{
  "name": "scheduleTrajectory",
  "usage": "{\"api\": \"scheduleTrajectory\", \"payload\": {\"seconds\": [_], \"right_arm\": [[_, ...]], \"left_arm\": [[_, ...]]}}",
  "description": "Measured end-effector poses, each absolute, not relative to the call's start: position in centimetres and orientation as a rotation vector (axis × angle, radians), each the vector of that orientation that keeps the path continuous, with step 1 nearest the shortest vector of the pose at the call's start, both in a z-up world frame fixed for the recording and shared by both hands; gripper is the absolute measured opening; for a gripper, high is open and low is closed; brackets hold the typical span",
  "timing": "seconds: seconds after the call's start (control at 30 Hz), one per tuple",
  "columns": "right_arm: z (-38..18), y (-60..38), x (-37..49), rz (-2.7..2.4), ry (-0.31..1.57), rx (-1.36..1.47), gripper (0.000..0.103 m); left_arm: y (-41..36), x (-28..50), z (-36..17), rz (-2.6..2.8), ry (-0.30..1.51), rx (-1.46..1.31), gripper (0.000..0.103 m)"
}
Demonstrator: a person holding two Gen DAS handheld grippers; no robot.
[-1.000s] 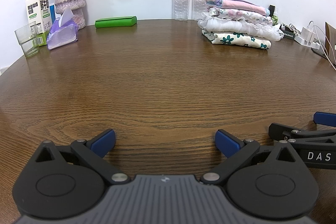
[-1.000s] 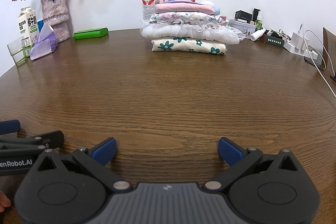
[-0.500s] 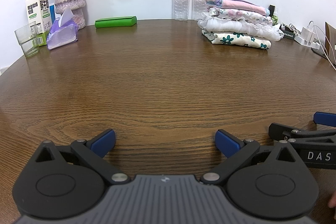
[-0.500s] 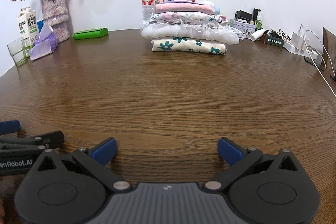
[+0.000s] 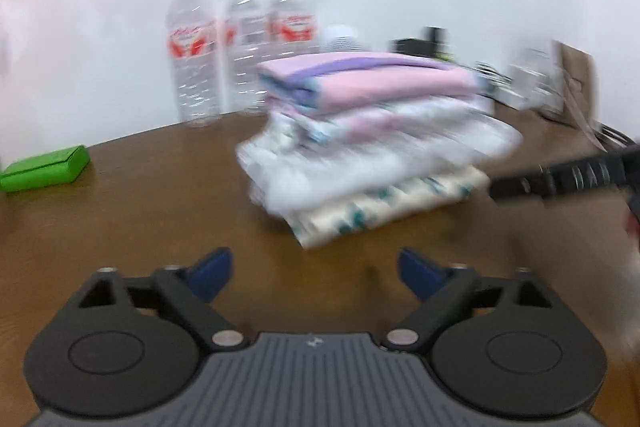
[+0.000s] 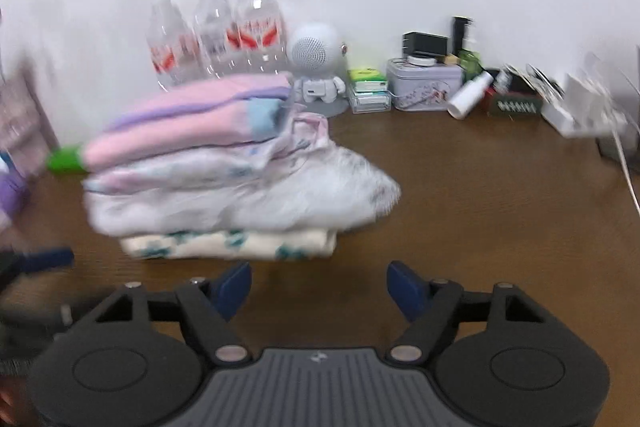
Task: Fold clothes
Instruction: 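Reach both tools to the garment stack and pinch the cream floral dress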
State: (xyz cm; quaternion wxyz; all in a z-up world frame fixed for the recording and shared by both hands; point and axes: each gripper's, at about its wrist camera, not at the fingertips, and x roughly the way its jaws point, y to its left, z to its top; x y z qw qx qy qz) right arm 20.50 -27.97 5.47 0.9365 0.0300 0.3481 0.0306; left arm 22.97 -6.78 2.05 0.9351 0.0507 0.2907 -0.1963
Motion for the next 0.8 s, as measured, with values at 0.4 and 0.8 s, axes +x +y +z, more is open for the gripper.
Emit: {"api": "scheduleTrajectory", "payload": {"seconds": [0.4, 0.8], "right_arm": [[10.2, -20.6, 23.4, 0.378, 0.408, -0.524, 0.014], [21.7, -16.2, 7.6, 0.451, 0.102, -0.762, 0.012]], "left_arm": [[-7.4, 24.3, 1.1, -0.487, 0.513, -0.128, 0.021], [2.4, 10.0, 11.6, -0.533, 0.274, -0.457, 0.015]]}}
